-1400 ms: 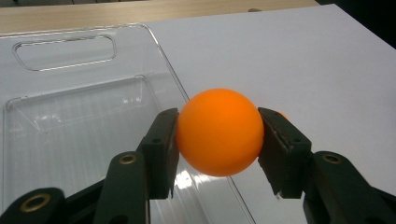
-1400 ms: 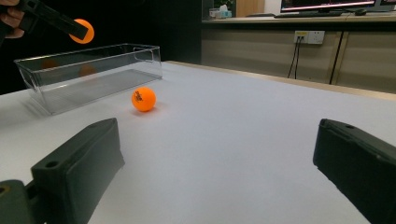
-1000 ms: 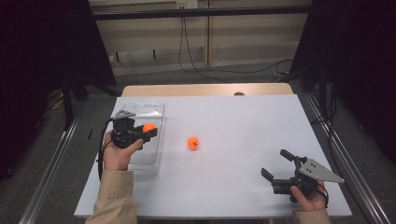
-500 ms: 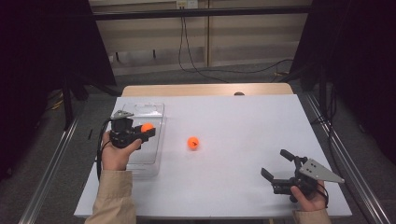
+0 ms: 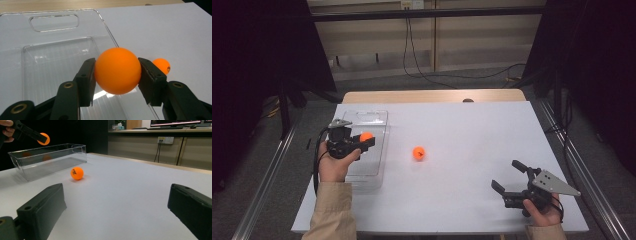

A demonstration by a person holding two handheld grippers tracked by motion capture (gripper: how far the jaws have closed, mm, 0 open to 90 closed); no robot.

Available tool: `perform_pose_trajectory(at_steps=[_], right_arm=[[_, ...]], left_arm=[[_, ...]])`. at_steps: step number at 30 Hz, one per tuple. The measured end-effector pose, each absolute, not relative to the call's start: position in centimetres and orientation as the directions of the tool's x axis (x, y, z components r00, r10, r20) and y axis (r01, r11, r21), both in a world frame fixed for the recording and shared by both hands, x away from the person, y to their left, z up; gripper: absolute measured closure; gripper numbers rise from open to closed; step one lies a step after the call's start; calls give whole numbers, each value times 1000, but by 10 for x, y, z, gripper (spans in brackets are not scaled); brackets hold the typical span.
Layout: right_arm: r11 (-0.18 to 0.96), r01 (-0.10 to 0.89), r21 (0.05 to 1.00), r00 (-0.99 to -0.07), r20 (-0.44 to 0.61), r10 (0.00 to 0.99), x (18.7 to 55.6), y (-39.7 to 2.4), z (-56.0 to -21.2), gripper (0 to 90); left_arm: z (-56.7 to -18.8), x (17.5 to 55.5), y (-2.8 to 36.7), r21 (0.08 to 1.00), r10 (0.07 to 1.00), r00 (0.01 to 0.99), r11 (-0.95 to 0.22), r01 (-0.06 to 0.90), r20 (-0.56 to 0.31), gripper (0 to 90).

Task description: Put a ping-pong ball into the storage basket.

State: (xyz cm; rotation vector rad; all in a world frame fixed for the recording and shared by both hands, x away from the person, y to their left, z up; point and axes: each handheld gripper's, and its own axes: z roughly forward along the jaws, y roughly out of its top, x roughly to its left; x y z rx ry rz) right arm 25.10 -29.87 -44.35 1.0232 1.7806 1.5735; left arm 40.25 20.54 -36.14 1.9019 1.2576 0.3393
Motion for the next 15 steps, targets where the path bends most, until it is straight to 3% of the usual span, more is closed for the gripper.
perform_pose_trajectory(at_steps=[15], right_arm=[[28, 184, 983, -562, 82, 823, 251, -299, -444, 7]], left_arm=[[-367, 405, 210, 736, 877, 442, -169, 655, -191, 505]])
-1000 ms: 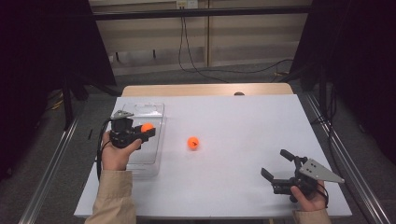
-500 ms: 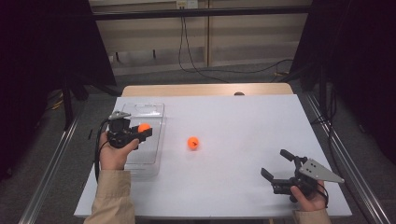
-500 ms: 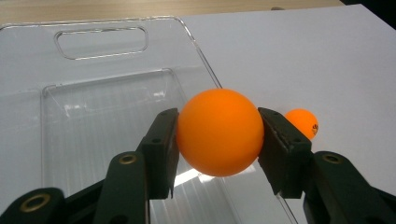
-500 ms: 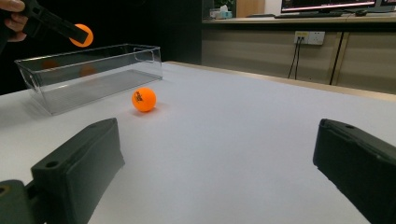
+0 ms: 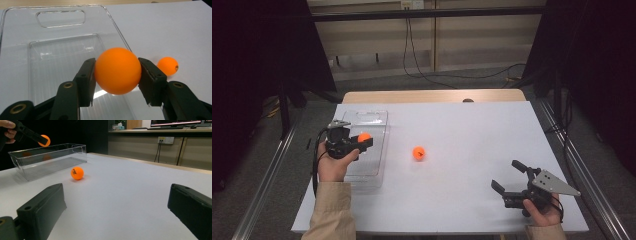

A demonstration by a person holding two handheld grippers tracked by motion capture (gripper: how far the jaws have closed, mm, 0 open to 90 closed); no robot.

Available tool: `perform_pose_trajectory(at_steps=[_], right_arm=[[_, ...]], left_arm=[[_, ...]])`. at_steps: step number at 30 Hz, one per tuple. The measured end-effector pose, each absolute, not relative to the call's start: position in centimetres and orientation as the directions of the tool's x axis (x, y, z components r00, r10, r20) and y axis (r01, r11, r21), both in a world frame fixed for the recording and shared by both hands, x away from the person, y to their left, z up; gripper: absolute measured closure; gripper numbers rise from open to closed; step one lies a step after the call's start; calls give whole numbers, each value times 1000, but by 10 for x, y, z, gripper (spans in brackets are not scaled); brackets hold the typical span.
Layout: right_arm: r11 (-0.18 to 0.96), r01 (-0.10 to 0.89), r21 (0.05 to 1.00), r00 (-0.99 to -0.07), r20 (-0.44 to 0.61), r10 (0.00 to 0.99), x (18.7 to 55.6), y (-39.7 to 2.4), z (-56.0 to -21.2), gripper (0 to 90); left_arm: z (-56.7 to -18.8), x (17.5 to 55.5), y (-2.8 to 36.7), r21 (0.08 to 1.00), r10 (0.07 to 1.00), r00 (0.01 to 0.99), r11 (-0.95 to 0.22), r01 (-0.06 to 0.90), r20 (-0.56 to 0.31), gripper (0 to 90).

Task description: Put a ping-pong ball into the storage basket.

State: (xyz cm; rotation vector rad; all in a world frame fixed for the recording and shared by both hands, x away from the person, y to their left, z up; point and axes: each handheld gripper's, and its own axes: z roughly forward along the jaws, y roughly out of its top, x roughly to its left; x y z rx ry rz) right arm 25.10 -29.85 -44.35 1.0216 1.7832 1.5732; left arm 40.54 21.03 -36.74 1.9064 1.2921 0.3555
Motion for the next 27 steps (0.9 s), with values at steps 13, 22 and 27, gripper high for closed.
perform_pose_trajectory(at_steps=[13, 22, 27], right_arm=[[29, 183, 983, -563, 81, 823, 251, -298, -444, 7], [29, 184, 982, -563, 81, 822, 251, -298, -444, 7], [29, 183, 983, -564, 80, 822, 251, -298, -443, 7]], left_arm=[[-374, 408, 215, 721, 891, 415, -165, 673, -184, 488], [-371, 407, 211, 733, 886, 428, -169, 659, -180, 434], [-368, 405, 205, 737, 878, 445, -183, 651, -176, 377]])
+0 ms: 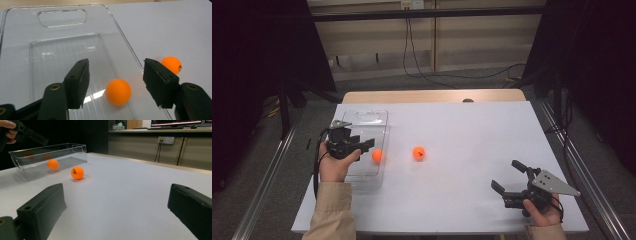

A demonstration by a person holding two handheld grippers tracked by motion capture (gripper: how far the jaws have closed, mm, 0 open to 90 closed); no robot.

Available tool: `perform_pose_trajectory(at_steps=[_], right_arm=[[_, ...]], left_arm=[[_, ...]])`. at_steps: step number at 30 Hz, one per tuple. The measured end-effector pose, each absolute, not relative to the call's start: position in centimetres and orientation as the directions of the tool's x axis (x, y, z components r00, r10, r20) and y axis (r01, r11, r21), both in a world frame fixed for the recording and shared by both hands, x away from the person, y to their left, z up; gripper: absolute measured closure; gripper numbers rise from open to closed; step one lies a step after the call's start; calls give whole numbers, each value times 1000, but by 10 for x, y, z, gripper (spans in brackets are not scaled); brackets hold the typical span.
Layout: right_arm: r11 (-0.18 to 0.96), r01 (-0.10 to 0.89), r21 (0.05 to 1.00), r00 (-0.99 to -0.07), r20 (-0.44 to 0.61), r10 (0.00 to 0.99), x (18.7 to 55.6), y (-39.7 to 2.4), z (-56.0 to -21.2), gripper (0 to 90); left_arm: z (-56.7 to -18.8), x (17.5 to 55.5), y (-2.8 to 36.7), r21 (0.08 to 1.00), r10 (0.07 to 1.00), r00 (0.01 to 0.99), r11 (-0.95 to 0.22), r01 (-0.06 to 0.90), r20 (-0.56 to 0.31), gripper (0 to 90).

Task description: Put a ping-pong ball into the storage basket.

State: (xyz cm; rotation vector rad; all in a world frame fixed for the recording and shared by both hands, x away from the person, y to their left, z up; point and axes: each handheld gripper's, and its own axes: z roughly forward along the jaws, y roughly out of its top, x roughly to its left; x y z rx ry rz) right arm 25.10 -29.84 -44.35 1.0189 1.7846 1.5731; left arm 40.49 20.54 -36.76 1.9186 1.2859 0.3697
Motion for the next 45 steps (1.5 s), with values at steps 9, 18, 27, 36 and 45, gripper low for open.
perform_pose_trajectory(at_steps=[9, 18, 27, 36, 45], right_arm=[[30, 183, 983, -564, 80, 822, 251, -298, -443, 7], [33, 184, 982, -567, 78, 820, 251, -298, -444, 7], [31, 184, 982, -566, 81, 821, 251, -298, -443, 7], [33, 184, 982, -568, 79, 819, 251, -298, -443, 7], [32, 185, 982, -569, 80, 819, 251, -298, -444, 7]], left_arm=[[-361, 401, 192, 750, 855, 486, -199, 631, -182, 283], [-360, 399, 177, 753, 829, 531, -233, 615, -177, 205], [-361, 399, 167, 753, 810, 558, -250, 609, -182, 178], [-361, 399, 162, 758, 795, 576, -252, 601, -192, 163], [-362, 398, 156, 764, 789, 582, -247, 596, -199, 151]])
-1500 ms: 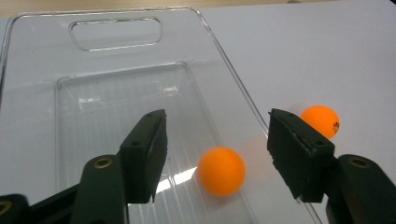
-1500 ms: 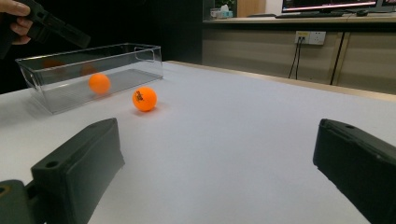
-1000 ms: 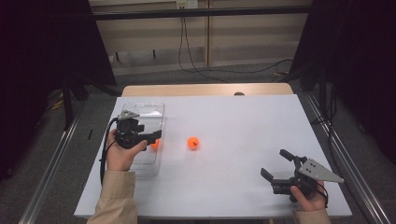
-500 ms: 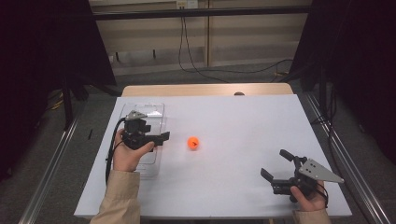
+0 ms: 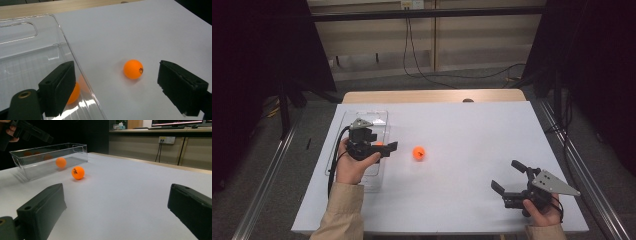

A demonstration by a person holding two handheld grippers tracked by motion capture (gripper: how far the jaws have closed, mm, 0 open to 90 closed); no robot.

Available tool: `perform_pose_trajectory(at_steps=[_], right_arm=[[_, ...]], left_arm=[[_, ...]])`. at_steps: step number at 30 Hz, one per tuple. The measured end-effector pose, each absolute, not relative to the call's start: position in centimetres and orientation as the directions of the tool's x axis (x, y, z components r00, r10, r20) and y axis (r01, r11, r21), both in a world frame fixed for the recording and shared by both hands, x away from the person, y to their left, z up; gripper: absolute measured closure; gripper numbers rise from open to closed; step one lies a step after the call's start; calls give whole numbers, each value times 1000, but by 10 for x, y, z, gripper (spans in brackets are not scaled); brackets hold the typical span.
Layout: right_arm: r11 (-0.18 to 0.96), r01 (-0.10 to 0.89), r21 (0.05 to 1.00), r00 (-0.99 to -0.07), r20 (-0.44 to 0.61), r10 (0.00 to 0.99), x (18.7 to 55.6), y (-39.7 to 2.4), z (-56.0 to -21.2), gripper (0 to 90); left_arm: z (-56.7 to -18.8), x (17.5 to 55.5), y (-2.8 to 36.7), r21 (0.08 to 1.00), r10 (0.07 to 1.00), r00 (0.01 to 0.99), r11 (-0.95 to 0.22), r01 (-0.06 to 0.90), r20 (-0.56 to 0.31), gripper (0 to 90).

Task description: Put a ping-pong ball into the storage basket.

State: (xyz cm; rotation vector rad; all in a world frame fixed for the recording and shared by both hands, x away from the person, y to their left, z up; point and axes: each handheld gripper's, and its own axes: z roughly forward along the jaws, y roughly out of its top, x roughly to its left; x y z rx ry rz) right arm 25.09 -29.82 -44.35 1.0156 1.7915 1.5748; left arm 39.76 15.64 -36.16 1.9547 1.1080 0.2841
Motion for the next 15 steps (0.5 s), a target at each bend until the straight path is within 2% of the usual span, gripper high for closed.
perform_pose_trajectory(at_steps=[15], right_arm=[[33, 185, 982, -570, 80, 818, 251, -298, -444, 7]], left_arm=[[-361, 397, 150, 770, 775, 603, -263, 581, -191, 131]])
